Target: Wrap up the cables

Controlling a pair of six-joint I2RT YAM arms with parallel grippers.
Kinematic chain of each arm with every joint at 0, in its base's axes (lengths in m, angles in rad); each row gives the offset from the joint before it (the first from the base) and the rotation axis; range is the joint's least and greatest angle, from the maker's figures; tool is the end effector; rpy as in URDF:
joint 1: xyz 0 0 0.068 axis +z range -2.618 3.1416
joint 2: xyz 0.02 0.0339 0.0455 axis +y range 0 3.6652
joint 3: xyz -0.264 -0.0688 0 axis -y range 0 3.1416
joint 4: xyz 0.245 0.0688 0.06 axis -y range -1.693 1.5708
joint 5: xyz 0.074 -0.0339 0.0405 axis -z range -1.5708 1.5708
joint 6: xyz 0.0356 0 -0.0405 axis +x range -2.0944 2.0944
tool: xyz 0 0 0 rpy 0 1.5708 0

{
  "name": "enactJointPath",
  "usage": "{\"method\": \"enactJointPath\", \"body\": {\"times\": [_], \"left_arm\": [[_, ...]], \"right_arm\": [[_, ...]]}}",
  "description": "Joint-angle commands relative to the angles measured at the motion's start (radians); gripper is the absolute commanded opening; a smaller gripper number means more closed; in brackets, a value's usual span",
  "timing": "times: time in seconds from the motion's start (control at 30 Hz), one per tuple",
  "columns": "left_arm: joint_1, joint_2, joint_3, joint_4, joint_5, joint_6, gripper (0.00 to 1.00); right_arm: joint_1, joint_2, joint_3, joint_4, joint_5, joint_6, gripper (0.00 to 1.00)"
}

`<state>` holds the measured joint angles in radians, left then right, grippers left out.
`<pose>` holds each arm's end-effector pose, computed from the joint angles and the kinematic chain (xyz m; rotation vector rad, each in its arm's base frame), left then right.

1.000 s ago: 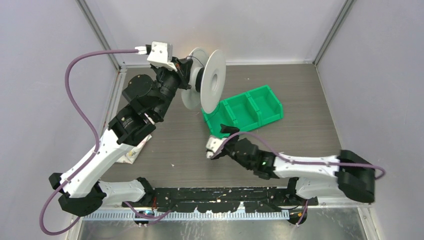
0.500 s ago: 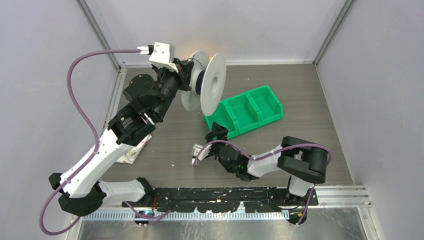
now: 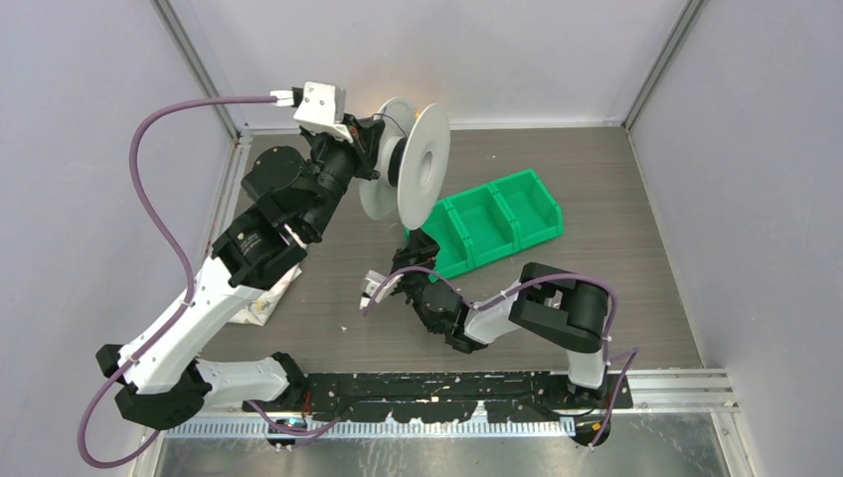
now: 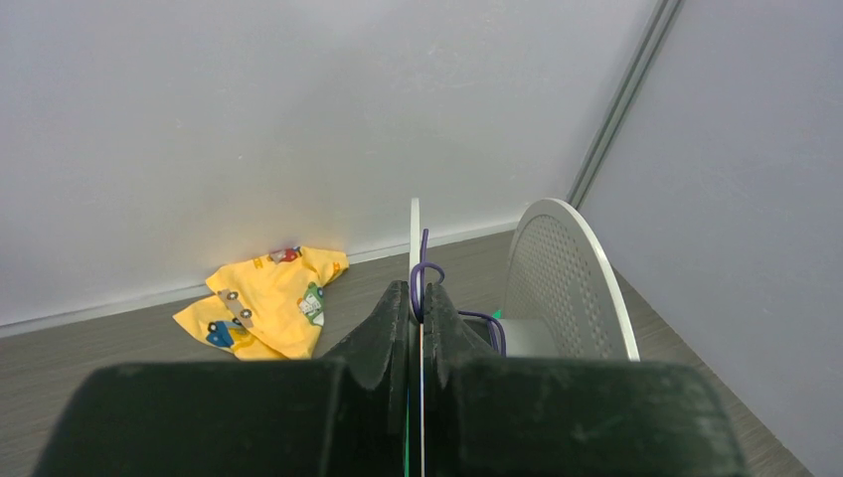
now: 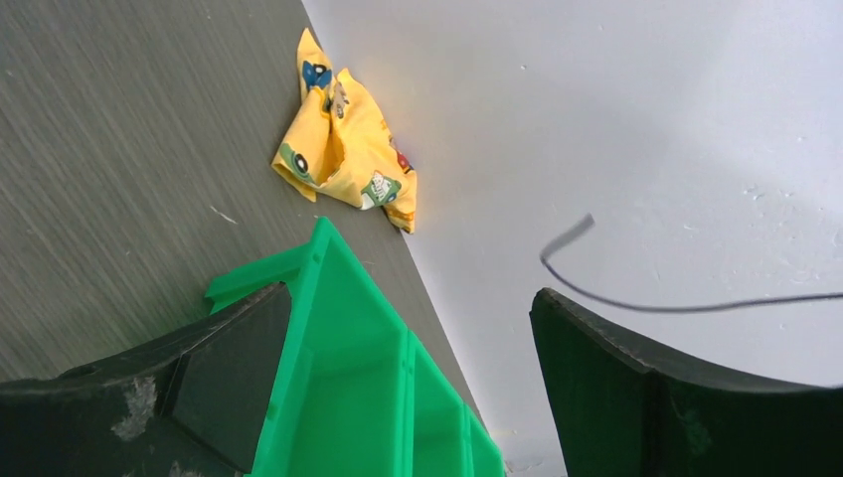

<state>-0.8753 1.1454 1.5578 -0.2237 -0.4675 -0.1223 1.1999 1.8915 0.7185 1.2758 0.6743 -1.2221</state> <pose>0.1503 -0.1551 0.5270 0.1365 1.4147 -0.5044 0.1493 0.3225 0.1719 -1.1261 1.0086 -0.5112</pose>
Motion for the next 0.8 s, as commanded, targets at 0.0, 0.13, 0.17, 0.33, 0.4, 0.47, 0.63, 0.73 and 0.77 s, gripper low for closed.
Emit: {"method": "enactJointPath", "body": {"times": [0.0,0.13,0.17,0.33,0.4,0.47,0.63,0.73,0.77], "left_arm": [[0.001,-0.009,0.064,0.081,0.017,0.005,0.00],[0.001,-0.004,0.069,0.083,0.021,0.008,0.00],[0.001,-0.002,0.070,0.083,0.021,0.009,0.01],[0.001,-0.002,0.074,0.080,0.030,0.003,0.00],[0.001,-0.003,0.077,0.077,0.033,0.000,0.00],[0.001,-0.004,0.078,0.075,0.036,-0.002,0.01],[0.001,-0.004,0.076,0.074,0.040,-0.012,0.01],[0.001,-0.004,0.074,0.068,0.045,-0.020,0.01],[0.001,-0.003,0.074,0.068,0.044,-0.021,0.01]], "right_arm": [[-0.008,0.013,0.045,0.128,0.016,-0.022,0.95],[-0.014,0.024,0.057,0.156,0.019,-0.030,0.96],[-0.014,0.023,0.060,0.157,0.018,-0.030,0.96],[-0.025,0.029,0.080,0.157,0.010,-0.025,0.96],[-0.035,0.030,0.090,0.157,0.009,-0.026,0.96],[-0.046,0.032,0.105,0.157,0.002,-0.025,0.97],[-0.078,0.061,0.147,0.157,0.003,-0.002,0.92],[-0.107,0.089,0.189,0.157,0.012,0.025,0.39],[-0.110,0.095,0.203,0.157,0.012,0.028,0.34]]}}
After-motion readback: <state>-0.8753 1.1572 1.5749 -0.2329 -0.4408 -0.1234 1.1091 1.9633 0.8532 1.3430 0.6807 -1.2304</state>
